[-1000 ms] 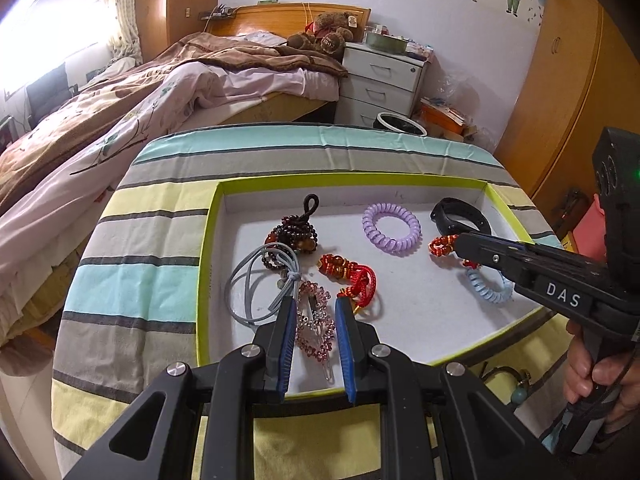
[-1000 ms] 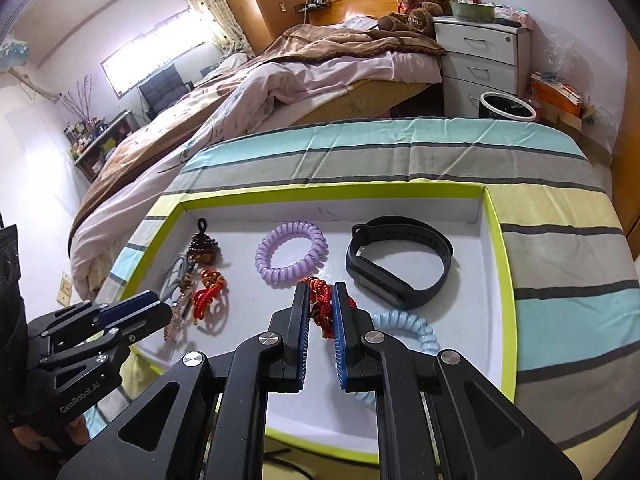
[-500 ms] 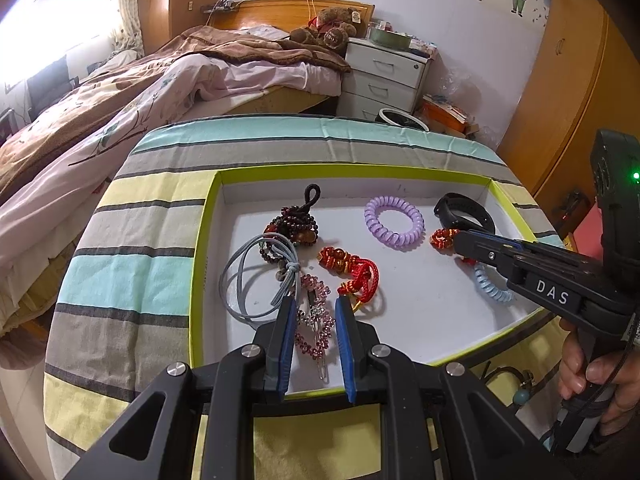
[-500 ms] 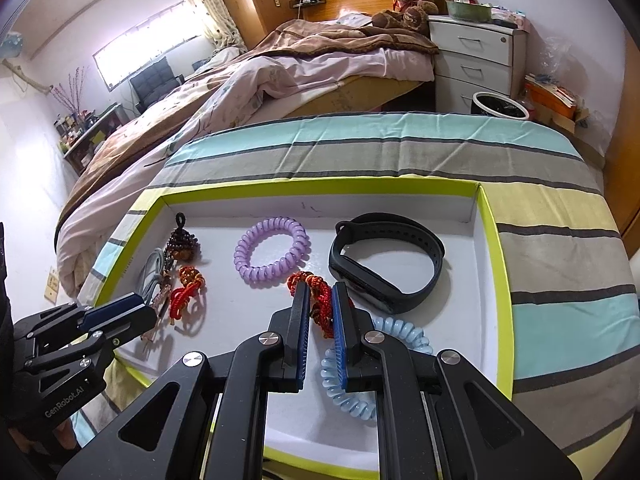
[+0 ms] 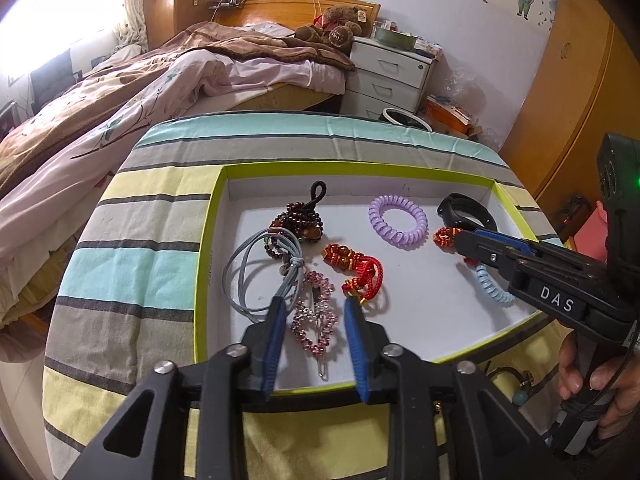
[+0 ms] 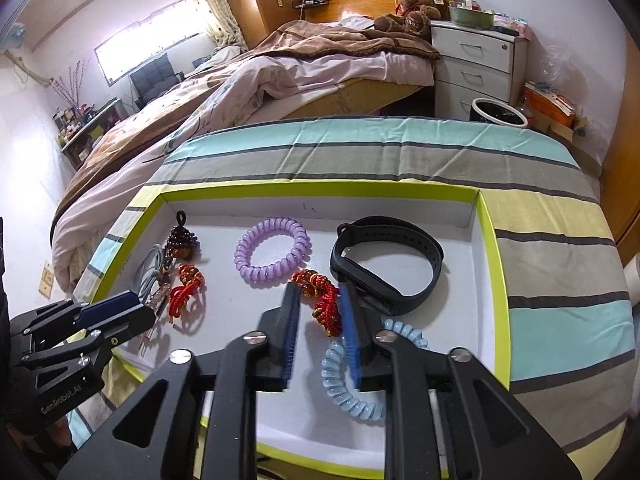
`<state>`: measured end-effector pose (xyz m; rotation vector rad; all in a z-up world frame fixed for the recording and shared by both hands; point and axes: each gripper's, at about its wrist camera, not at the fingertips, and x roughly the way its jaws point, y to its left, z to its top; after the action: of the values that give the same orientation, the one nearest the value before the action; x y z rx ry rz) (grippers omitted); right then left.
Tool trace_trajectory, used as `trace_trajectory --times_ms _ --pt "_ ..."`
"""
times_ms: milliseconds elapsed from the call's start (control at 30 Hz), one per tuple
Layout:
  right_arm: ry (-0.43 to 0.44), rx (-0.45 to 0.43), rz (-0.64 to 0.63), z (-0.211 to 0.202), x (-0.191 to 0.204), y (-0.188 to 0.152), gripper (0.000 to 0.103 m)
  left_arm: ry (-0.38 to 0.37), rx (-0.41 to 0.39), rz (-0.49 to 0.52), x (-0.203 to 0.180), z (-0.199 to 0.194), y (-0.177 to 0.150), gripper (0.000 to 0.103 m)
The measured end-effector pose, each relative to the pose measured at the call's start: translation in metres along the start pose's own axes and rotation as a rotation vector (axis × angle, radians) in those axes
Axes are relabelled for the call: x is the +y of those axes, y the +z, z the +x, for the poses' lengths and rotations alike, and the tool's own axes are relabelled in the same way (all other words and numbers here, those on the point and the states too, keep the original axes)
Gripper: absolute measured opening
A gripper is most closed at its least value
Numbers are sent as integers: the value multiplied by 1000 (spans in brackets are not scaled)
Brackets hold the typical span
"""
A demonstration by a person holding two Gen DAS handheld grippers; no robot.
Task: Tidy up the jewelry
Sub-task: 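Open both tools to release the clip and bracelet in the box, then move both tools back toward the black cord hair tie on the bed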
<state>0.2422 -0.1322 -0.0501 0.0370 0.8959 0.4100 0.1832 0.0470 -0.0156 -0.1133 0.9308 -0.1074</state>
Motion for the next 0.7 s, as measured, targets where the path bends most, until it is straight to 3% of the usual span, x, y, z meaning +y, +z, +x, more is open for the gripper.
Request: trace_trajectory --times_ms 67,200,300,700 --pt "10 -2 -1 -1 2 0 36 0 -4 -1 0 -2 -1 33" --pt "6 -14 -4 -6 5 -1 37 2 -14 1 -4 -9 -4 35" --pt "10 -24 0 -12 6 -2 37 3 -29 0 -7 -17 -7 44" --pt "20 -81 5 -51 18 -21 37 20 -81 -2 -11 -54 -29 46"
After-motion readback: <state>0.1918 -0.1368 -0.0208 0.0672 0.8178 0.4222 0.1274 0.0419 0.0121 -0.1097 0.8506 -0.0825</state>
